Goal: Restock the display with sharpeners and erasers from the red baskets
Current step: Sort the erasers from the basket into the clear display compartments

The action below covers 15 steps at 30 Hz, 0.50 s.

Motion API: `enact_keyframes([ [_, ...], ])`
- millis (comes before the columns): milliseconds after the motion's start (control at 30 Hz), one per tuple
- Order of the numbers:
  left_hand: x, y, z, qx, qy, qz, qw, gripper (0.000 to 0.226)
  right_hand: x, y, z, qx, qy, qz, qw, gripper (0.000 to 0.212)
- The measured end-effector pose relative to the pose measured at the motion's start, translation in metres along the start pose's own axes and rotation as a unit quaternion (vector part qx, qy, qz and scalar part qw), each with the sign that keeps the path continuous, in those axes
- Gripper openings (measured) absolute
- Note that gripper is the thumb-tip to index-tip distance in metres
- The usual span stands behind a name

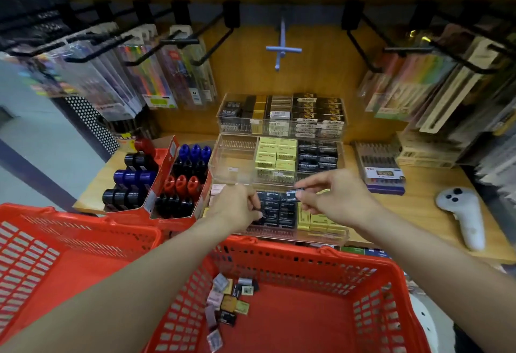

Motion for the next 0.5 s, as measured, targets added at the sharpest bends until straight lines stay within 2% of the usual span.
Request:
enact_keyframes([
  [167,0.0065,-0.0027,0.0002,0.032,-0.050,0.024,0.998,0.011,0.0015,-0.0017,0.0031,-0.025,0.017,-0.021,0.999,0.005],
  [300,0.0067,-0.0027,-0.0060,0.119,-0.159,0.004,0.980,0.016,-0.0031,0.0002,0.0024,-0.032,0.012,-0.042,0.999,0.006],
  [400,0.0085,-0.0054,-0.0079,0.137,-0.172,0.005,0.975,0.011,-0.0064,0.0002,-0.0015,-0.020,-0.003,-0.049,0.999,0.006],
  [500,0.0118,-0.0096,-0.0086,0.131,-0.132,0.021,0.982,0.001,-0.0071,-0.0003,-0.0057,-0.010,-0.013,-0.046,0.999,0.006],
])
Point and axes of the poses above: each hand's wrist, its own y-axis away from the middle knuckle, its own x-axis out of the palm, z = x × y, the point moved 4 cm from there along -y, towards the middle knuckle, and after that the axes turned 15 degrees about -z, right-handed, at the moved point
